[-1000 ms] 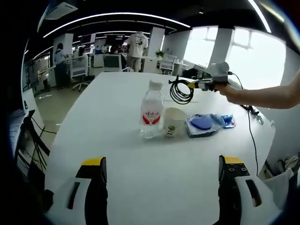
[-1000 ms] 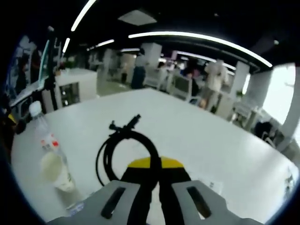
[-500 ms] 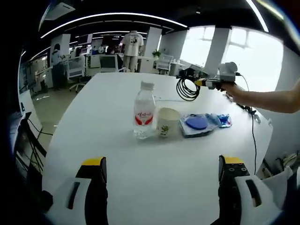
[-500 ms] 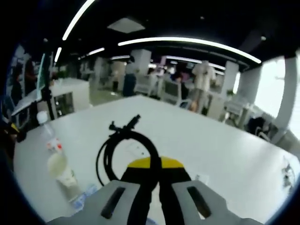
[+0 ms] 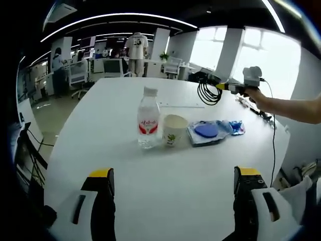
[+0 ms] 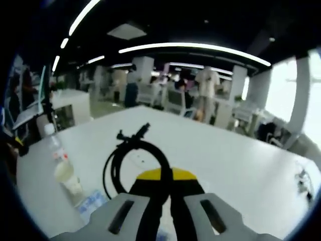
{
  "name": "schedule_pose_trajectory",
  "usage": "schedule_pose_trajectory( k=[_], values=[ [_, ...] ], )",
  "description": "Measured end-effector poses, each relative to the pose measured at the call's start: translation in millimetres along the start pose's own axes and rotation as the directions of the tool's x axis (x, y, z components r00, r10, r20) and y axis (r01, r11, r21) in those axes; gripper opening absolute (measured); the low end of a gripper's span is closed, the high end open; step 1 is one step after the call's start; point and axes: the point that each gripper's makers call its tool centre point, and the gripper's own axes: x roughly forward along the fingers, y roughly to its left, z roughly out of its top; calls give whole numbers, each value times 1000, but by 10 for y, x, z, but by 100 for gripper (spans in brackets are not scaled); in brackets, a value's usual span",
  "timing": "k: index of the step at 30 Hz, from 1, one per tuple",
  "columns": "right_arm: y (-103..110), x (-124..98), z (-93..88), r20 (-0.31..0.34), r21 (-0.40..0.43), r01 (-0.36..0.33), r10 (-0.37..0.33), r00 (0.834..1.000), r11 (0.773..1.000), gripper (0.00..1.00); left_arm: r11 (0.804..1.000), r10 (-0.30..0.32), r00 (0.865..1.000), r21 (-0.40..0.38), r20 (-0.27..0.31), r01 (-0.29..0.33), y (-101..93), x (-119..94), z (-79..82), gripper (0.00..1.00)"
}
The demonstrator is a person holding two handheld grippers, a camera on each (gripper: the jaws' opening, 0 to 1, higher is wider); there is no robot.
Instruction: Arrange the tabletop items into an orderly group along one side of the table until the central work area is clear of visible clutter.
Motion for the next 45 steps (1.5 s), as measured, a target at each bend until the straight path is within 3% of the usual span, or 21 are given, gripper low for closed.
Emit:
schedule_pose_trajectory(
  k=[28,45],
  values=[
    [-376,-720,-283,-33,62,92,-90,995,994,0,999,-39,999,32,-38,40,-161,26,-63,99],
    [-460,-1086,-484,-55,86,124,-119,991,989,0,997,-57,997,41,-47,59,-241,55,-79,98]
  ],
)
